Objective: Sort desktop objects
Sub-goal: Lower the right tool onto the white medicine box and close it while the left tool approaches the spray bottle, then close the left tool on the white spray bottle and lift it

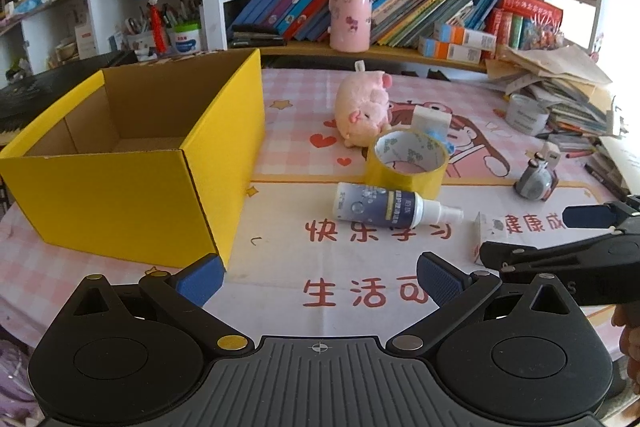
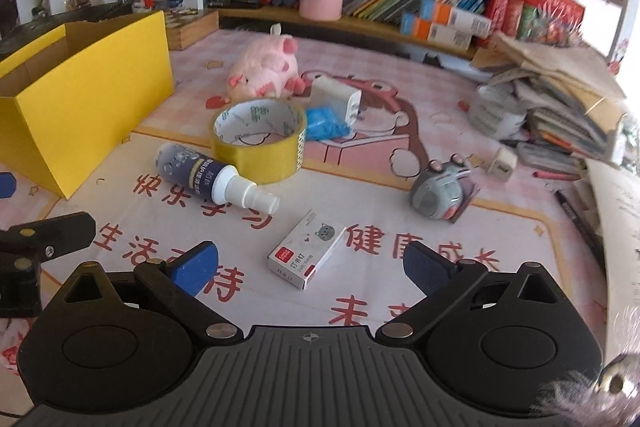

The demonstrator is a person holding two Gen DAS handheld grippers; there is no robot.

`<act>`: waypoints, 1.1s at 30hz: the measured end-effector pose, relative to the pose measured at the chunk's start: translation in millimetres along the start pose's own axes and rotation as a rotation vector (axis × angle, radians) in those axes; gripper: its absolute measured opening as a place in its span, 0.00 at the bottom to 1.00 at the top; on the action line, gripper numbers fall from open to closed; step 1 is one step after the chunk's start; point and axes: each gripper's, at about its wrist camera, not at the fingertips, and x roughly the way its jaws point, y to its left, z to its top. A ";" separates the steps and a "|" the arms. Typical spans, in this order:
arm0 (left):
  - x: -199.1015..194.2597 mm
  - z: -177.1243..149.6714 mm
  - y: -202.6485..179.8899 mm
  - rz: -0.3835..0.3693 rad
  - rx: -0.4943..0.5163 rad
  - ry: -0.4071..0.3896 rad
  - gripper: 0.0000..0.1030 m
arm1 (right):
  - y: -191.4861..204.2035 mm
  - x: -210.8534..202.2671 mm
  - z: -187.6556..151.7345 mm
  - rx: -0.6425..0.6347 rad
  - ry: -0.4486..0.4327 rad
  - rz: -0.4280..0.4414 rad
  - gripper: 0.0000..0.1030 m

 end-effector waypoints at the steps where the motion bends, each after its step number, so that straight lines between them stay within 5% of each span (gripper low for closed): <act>1: 1.0 0.9 -0.8 0.006 0.003 0.004 1.00 | -1.3 3.4 1.2 0.003 0.009 0.007 0.96; 14: 19.7 14.9 -13.2 0.015 0.060 0.029 1.00 | -12.8 54.2 12.5 0.034 0.151 0.078 0.55; 17: 27.8 18.6 -17.3 -0.003 0.065 0.040 1.00 | -14.2 55.0 13.8 0.010 0.140 0.091 0.43; 19: 34.1 21.8 -18.8 -0.020 0.058 0.048 1.00 | -18.2 54.9 14.8 0.002 0.135 0.094 0.27; 25: 62.7 35.1 -26.0 -0.068 0.062 0.072 1.00 | -39.6 53.5 13.8 0.009 0.143 0.068 0.27; 33: 96.1 53.3 -46.8 -0.169 0.279 0.080 0.99 | -57.5 48.0 6.8 0.030 0.146 0.074 0.27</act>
